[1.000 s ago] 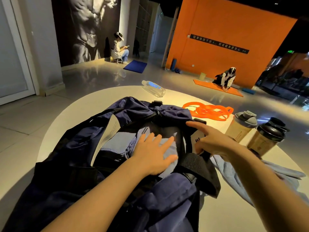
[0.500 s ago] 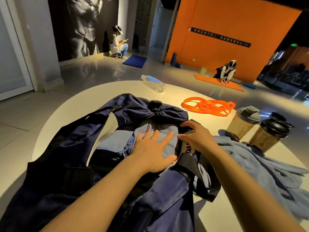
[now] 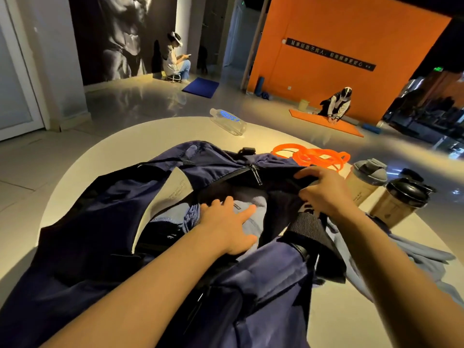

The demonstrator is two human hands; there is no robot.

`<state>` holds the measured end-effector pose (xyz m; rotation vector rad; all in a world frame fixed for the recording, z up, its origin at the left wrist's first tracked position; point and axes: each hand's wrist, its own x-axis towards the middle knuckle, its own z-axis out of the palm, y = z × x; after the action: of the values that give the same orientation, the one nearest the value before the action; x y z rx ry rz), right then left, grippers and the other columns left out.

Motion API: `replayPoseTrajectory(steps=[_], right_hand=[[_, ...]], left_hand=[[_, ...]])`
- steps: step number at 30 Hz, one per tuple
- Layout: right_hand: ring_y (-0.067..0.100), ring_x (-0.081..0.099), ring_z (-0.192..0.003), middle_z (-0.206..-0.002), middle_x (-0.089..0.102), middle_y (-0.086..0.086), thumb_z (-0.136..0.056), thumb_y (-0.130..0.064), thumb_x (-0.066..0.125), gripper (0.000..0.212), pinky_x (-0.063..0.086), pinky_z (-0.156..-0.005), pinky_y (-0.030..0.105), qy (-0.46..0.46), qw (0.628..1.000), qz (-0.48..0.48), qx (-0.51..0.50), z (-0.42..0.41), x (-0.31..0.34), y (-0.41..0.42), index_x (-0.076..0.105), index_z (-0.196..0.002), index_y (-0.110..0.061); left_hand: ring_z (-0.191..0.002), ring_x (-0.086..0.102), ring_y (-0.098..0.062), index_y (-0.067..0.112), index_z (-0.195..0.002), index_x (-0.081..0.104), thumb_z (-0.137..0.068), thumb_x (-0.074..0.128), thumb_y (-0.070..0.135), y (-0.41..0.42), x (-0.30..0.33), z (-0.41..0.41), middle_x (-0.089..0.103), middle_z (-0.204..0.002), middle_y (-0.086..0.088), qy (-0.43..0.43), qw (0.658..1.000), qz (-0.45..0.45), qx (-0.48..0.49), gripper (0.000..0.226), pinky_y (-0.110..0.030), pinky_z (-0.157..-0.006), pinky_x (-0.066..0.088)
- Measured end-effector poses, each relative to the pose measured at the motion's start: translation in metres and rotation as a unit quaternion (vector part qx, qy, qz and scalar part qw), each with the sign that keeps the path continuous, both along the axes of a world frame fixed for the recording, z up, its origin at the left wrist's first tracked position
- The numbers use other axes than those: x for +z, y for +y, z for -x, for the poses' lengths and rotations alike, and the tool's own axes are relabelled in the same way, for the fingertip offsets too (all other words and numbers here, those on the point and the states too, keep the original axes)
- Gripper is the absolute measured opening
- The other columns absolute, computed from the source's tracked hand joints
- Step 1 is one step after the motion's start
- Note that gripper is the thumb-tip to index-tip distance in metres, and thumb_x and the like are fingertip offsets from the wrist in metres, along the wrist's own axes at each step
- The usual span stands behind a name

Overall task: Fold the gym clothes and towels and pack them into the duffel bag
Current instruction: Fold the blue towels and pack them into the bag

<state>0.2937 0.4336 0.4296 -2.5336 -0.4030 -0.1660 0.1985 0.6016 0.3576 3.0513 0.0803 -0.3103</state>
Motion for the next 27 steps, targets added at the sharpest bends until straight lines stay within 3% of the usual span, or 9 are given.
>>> replayPoseTrajectory(steps=[3,5,7,9,11,14,19,24,27], right_hand=[[0.018,0.055,-0.075,-0.102,0.066,0.006,-0.074,0.003,0.062,0.047,0.037,-0.056,0.023,0.021,0.999,-0.025,0.017,0.005,-0.006,0.0,0.066,-0.115,-0.02],[0.016,0.054,-0.073,-0.105,0.064,0.005,-0.076,0.002,0.063,0.049,0.035,-0.052,0.018,0.044,0.997,-0.061,0.031,0.006,-0.009,0.004,0.064,-0.118,-0.022],[0.019,0.059,-0.084,-0.112,0.062,0.002,-0.077,0.001,0.064,0.049,0.04,-0.057,0.018,0.048,0.994,-0.089,0.041,0.006,-0.008,0.008,0.063,-0.119,-0.024],[0.019,0.059,-0.086,-0.113,0.059,-0.001,-0.077,0.001,0.064,0.05,0.041,-0.057,0.017,0.038,0.994,-0.096,0.041,0.005,-0.004,0.009,0.063,-0.12,-0.024],[0.01,0.052,-0.07,-0.106,0.06,0.0,-0.077,0.002,0.063,0.05,0.035,-0.049,0.012,0.023,0.996,-0.077,0.04,0.003,0.0,0.007,0.063,-0.121,-0.022],[0.004,0.044,-0.061,-0.096,0.057,0.001,-0.077,0.003,0.062,0.05,0.034,-0.04,0.009,0.022,0.997,-0.062,0.04,-0.001,0.006,0.005,0.063,-0.121,-0.02],[0.025,0.06,-0.094,-0.113,0.053,-0.003,-0.08,0.0,0.063,0.05,0.045,-0.058,0.019,0.049,0.993,-0.101,0.044,0.004,0.005,0.006,0.061,-0.123,-0.024],[0.022,0.06,-0.091,-0.116,0.056,0.004,-0.082,-0.001,0.064,0.049,0.05,-0.063,0.022,0.129,0.977,-0.17,0.031,0.014,-0.002,0.011,0.058,-0.126,-0.022],[0.018,0.057,-0.089,-0.117,0.053,0.002,-0.082,-0.002,0.065,0.049,0.047,-0.06,0.019,0.152,0.966,-0.205,0.033,0.019,-0.011,0.016,0.057,-0.128,-0.019]], left_hand=[[-0.139,0.019,-0.042,0.039,-0.152,0.007,-0.094,0.036,0.061,-0.008,0.011,-0.005,0.001,-0.159,-0.013,0.016,0.999,-0.028,0.006,0.069,-0.055,-0.108,0.023],[-0.134,0.028,-0.039,0.029,-0.149,0.022,-0.093,0.04,0.056,-0.012,0.017,-0.007,0.009,-0.157,-0.01,-0.04,0.998,-0.053,-0.016,0.065,-0.052,-0.104,0.029],[-0.133,0.03,-0.033,0.02,-0.144,0.028,-0.092,0.045,0.047,-0.014,0.012,-0.008,0.017,-0.155,-0.008,-0.117,0.989,-0.057,-0.066,0.062,-0.049,-0.105,0.028],[-0.14,0.02,-0.031,0.025,-0.151,0.015,-0.09,0.047,0.046,-0.01,0.003,-0.011,0.011,-0.158,-0.003,-0.113,0.99,-0.016,-0.082,0.071,-0.054,-0.112,0.019],[-0.143,0.013,-0.035,0.033,-0.152,0.0,-0.091,0.045,0.052,-0.002,0.0,-0.015,-0.001,-0.161,0.002,-0.047,0.997,0.009,-0.066,0.078,-0.056,-0.111,0.019],[-0.142,0.016,-0.037,0.033,-0.153,-0.003,-0.091,0.045,0.056,-0.001,0.001,-0.022,0.005,-0.16,0.003,-0.001,0.998,0.017,-0.058,0.082,-0.055,-0.108,0.024],[-0.141,0.017,-0.038,0.028,-0.152,0.01,-0.09,0.046,0.051,-0.005,0.001,-0.025,0.019,-0.156,0.002,0.01,0.999,0.017,-0.049,0.075,-0.06,-0.108,0.021],[-0.137,0.026,-0.035,0.027,-0.15,0.016,-0.09,0.045,0.05,-0.007,-0.005,-0.018,0.023,-0.154,0.0,-0.049,0.997,0.013,-0.058,0.071,-0.058,-0.109,0.021],[-0.135,0.032,-0.024,0.025,-0.149,0.025,-0.093,0.04,0.048,-0.003,-0.002,-0.01,0.032,-0.151,0.002,-0.16,0.983,0.086,-0.026,0.063,-0.045,-0.112,0.024]])
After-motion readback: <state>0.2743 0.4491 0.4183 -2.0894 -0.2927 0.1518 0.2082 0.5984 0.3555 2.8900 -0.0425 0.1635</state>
